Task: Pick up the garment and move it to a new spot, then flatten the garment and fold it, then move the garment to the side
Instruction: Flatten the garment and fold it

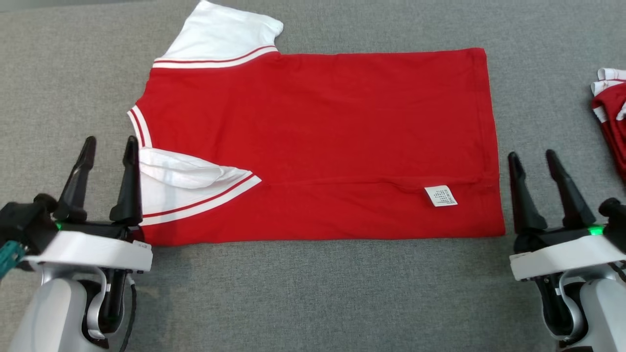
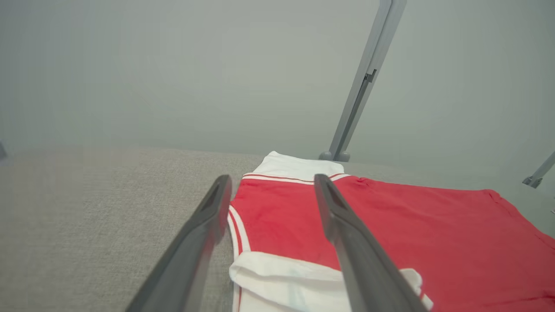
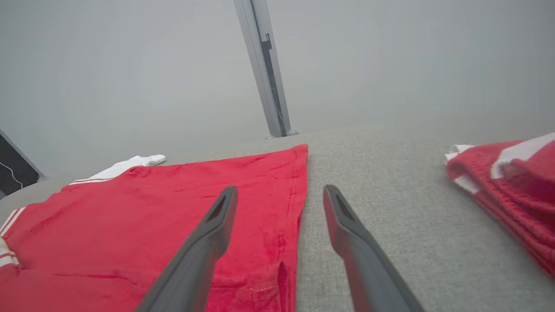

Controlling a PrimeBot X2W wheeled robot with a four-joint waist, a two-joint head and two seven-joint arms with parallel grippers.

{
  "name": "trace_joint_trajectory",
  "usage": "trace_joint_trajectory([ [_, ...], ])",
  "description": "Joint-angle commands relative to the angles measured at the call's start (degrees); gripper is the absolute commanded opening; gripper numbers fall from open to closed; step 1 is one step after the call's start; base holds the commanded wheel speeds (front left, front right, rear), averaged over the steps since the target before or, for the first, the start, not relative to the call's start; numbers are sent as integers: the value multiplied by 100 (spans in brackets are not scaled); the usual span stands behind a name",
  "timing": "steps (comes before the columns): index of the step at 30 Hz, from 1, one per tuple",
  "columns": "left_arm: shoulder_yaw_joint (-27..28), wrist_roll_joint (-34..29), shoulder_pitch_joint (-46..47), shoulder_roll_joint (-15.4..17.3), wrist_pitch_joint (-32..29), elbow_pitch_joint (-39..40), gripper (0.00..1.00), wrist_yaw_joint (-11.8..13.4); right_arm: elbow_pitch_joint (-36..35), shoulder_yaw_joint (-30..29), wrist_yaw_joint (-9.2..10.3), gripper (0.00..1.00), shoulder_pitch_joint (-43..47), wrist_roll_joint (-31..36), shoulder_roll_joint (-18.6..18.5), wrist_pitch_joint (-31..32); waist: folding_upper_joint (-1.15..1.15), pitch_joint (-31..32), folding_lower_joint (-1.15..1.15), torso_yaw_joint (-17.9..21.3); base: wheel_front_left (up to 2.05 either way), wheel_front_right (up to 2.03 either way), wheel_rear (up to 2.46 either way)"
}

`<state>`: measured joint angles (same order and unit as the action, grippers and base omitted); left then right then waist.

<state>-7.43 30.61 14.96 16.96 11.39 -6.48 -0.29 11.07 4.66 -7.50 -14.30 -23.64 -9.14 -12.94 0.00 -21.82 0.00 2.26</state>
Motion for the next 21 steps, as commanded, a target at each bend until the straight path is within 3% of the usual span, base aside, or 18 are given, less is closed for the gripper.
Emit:
trace_joint_trajectory([
  [1, 88, -111, -80, -15, 144, 99, 100, 108, -135, -107, 2, 100, 91, 171, 40, -90, 0, 75, 0, -9, 0, 0, 0],
  [7, 259, -485, -478, -69, 344, 525, 100, 407, -628, -357, 2, 100, 314, 759, 125, -188, 0, 315, 0, -26, 0, 0, 0],
  [21, 398, -888, -1587, -299, 383, 925, 100, 495, -963, -581, 2, 100, 1114, 1096, 321, -71, 0, 782, 0, -6, 0, 0, 0],
])
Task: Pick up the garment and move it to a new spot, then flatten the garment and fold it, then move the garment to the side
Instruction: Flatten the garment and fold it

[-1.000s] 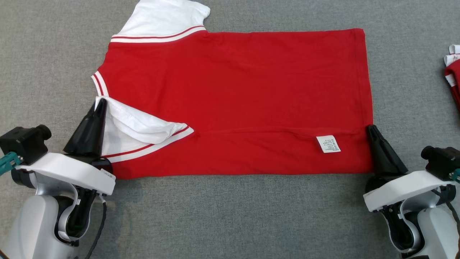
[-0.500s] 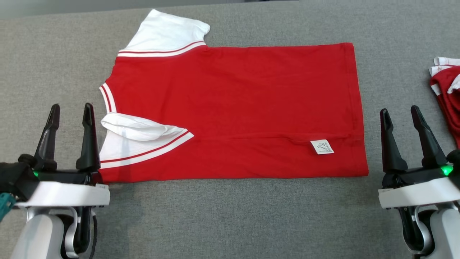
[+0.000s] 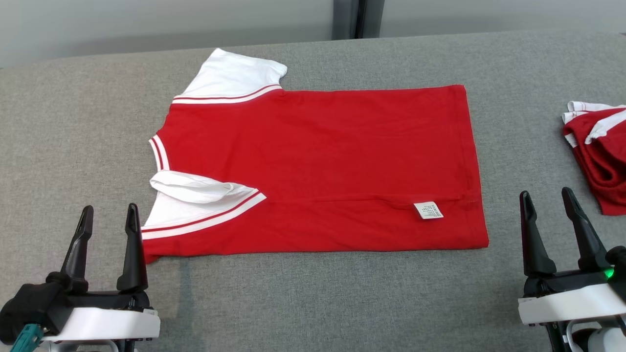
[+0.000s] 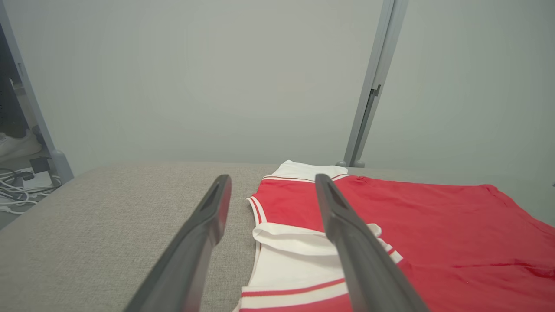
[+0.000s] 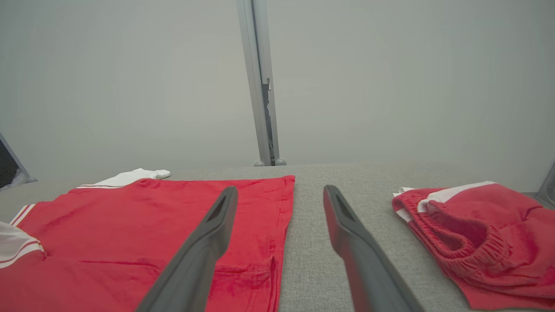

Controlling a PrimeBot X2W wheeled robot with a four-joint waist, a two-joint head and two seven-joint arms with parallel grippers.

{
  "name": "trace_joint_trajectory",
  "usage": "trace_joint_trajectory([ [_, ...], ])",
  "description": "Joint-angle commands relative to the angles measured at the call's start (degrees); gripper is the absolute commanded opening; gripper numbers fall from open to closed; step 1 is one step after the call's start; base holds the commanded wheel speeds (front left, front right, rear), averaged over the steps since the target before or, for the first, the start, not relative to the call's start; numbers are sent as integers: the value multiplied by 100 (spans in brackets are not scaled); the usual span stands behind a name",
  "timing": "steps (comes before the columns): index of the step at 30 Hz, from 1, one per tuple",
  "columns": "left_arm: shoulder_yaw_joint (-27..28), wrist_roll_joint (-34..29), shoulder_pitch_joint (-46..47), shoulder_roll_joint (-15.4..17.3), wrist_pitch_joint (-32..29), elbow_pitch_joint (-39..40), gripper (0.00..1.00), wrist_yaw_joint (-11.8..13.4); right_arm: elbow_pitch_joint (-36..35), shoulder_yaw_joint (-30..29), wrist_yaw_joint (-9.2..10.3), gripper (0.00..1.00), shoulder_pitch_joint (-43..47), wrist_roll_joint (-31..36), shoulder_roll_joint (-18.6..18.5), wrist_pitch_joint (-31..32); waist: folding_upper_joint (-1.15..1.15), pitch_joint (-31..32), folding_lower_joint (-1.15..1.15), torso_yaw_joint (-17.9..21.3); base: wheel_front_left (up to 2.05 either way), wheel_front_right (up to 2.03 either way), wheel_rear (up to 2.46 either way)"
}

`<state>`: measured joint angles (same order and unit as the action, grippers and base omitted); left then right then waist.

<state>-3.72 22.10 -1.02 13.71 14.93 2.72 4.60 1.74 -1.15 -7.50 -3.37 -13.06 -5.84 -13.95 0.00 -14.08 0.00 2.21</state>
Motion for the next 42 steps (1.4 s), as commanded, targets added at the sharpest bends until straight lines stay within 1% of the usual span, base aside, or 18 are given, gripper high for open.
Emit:
trace_joint_trajectory([
  [1, 18, -51, -24, 13, 29, -8, 100, -13, -35, -12, 2, 100, 49, 53, 4, 32, 0, 27, 0, -5, 0, 0, 0],
  [12, -144, -77, -33, -45, 26, -188, 100, -135, -94, -36, 2, 100, 176, 76, 42, 127, 0, 170, 0, 5, 0, 0, 0],
  [19, -265, -60, 350, 2, -86, -353, 100, -227, -70, -26, 2, 100, 71, 84, 19, 241, 0, 22, 0, -32, 0, 0, 0],
  [23, -322, 120, 520, -59, -276, -805, 100, -328, 181, 104, 2, 100, -26, -19, 36, 294, 0, -129, 0, -5, 0, 0, 0],
  [32, -224, 517, 523, -222, -303, -1608, 100, -429, 1108, 403, 2, 100, -291, -180, 100, 208, 0, -435, 0, 20, 0, 0, 0],
  [36, -234, 631, 569, -263, -402, -1822, 100, -463, 1401, 451, 2, 100, -401, -250, 119, 181, 0, -502, 0, -17, 0, 0, 0],
  [38, -269, 711, 648, -280, -499, -1941, 100, -519, 1588, 507, 2, 100, -486, -309, 131, 182, 0, -533, 0, -47, 0, 0, 0],
  [41, -333, 756, 720, -287, -605, -2082, 100, -565, 1807, 641, 2, 100, -596, -522, 155, 224, 0, -561, 0, -85, 0, 0, 0],
  [42, -343, 770, 751, -292, -622, -2113, 100, -567, 1877, 668, 2, 77, -641, -555, 159, 244, 0, -564, 0, -94, 0, 0, 0],
])
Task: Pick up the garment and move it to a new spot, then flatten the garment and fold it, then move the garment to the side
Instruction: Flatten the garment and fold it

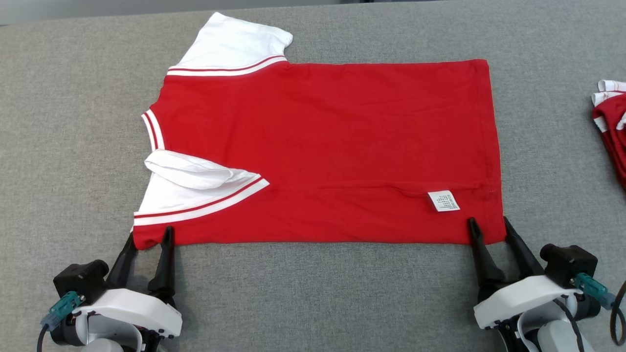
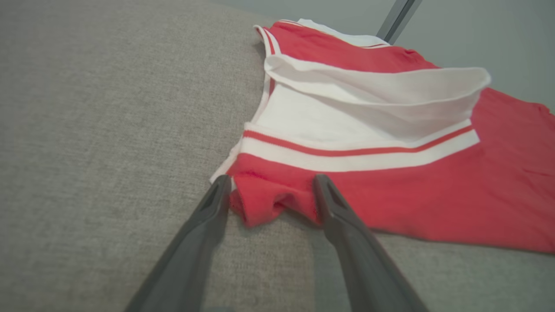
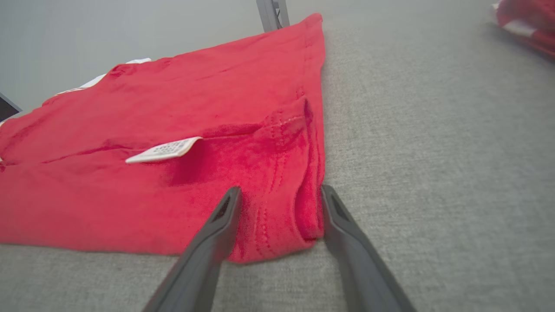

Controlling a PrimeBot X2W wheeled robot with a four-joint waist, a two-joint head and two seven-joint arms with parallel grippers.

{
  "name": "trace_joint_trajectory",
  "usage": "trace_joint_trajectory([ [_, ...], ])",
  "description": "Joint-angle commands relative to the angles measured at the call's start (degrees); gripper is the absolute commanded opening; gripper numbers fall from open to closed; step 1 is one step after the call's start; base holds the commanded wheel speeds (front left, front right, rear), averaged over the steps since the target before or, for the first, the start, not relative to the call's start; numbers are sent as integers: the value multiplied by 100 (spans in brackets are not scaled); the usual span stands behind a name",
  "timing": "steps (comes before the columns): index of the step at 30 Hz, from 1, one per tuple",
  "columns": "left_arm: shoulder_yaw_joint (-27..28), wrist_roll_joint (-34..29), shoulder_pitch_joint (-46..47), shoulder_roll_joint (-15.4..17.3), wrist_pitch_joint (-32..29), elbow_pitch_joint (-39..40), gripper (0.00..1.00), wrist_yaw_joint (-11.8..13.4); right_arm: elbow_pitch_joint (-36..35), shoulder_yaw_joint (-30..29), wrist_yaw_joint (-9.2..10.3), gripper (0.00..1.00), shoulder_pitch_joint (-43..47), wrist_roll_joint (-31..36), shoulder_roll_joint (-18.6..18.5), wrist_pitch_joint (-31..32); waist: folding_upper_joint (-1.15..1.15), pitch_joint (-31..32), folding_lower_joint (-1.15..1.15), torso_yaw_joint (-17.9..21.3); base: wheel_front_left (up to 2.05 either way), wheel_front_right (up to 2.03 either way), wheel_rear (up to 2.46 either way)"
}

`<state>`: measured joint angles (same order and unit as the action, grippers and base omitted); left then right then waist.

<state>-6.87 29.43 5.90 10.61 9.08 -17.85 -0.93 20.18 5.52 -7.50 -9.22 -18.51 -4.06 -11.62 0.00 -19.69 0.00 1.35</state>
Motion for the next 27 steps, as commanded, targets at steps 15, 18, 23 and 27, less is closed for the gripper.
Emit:
trace_joint_trajectory([
  [15, -131, 26, -191, 92, -75, 360, 0, 5, 28, -23, 2, 0, 134, -247, -289, 157, 0, 269, 0, -99, 0, 0, 0],
  [18, -196, -8, -494, 86, -165, 616, 0, 81, -112, -142, 2, 0, 361, -174, -348, 263, 0, 422, 0, -125, 0, 0, 0],
  [23, -307, 50, -1194, 26, -383, 1121, 0, 282, -383, -432, 2, 0, 890, -94, -307, 463, 0, 777, 0, -160, 0, 0, 0],
  [27, -383, 160, -1625, -104, -535, 1320, 0, 409, -466, -548, 2, 0, 1283, -37, -277, 624, 0, 1023, 0, -226, 0, 0, 0],
])
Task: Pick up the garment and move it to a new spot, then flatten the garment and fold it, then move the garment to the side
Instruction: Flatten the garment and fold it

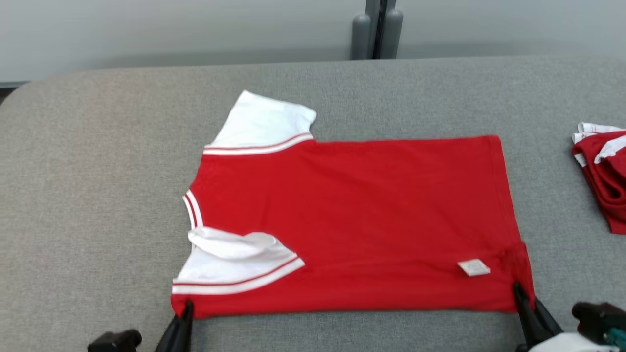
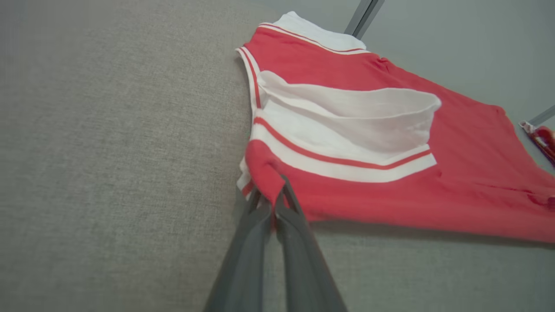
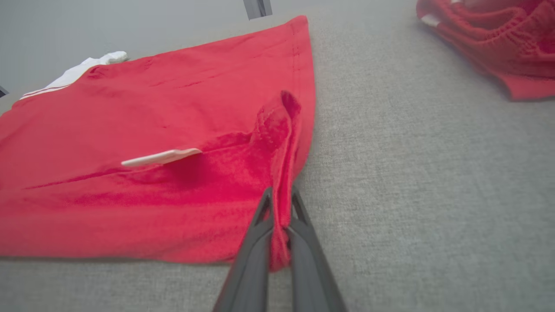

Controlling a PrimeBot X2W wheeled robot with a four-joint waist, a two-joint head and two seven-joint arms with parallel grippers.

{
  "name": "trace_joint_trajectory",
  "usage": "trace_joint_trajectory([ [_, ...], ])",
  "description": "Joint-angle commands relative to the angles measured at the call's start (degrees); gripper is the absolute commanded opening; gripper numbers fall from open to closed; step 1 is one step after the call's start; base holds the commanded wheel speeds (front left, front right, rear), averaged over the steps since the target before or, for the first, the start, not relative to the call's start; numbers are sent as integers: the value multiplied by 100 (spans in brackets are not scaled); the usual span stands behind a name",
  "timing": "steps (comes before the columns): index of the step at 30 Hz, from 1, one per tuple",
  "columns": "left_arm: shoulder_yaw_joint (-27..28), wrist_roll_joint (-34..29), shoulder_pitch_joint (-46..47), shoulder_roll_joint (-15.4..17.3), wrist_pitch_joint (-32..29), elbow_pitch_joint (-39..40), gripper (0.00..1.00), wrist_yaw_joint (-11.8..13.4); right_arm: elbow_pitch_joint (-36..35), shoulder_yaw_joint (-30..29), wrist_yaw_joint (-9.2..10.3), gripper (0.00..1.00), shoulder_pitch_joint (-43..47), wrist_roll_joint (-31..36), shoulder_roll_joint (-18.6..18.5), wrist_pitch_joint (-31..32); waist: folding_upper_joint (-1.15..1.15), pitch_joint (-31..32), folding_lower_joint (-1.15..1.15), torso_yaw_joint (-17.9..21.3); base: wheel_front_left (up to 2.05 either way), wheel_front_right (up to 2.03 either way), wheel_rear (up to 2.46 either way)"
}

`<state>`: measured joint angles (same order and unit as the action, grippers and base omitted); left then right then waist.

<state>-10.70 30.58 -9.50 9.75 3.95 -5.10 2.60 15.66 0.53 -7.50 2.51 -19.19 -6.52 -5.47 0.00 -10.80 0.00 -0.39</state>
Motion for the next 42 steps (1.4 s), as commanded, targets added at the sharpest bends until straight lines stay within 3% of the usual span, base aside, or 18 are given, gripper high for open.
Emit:
trace_joint_trajectory([
  [1, -14, 49, -183, -33, -44, 71, 0, 69, -33, -109, 2, 0, 187, 47, -25, 46, 0, 188, 0, -66, 0, 0, 0],
  [7, -75, 127, -464, -12, -256, 41, 0, 149, -159, -228, 2, 0, 506, 52, 101, 197, 0, 396, 0, -72, 0, 0, 0],
  [8, -86, 105, -480, 9, -312, -3, 15, 187, -160, -198, 2, 0, 528, 70, 113, 239, 0, 409, 0, -65, 0, 0, 0],
  [9, -97, 79, -473, 21, -358, -30, 43, 205, -158, -171, 2, 60, 535, 79, 115, 290, 0, 421, 0, -62, 0, 0, 0],
  [10, -97, 79, -473, 21, -358, -30, 43, 205, -158, -171, 2, 60, 535, 79, 115, 290, 0, 421, 0, -62, 0, 0, 0],
  [11, -73, 63, -430, 17, -318, -19, 100, 239, -190, -135, 2, 100, 540, 75, 120, 309, 0, 431, 0, -58, 0, 0, 0],
  [26, 72, -550, 336, 305, 619, 373, 100, 354, -1616, -535, 2, 100, 298, 468, 179, 86, 0, 486, 0, 57, 0, 0, 0],
  [42, 135, -697, 490, 413, 663, 723, 100, 600, -2190, -639, 2, 100, 295, 490, 282, 274, 0, 324, 0, 51, 0, 0, 0],
])
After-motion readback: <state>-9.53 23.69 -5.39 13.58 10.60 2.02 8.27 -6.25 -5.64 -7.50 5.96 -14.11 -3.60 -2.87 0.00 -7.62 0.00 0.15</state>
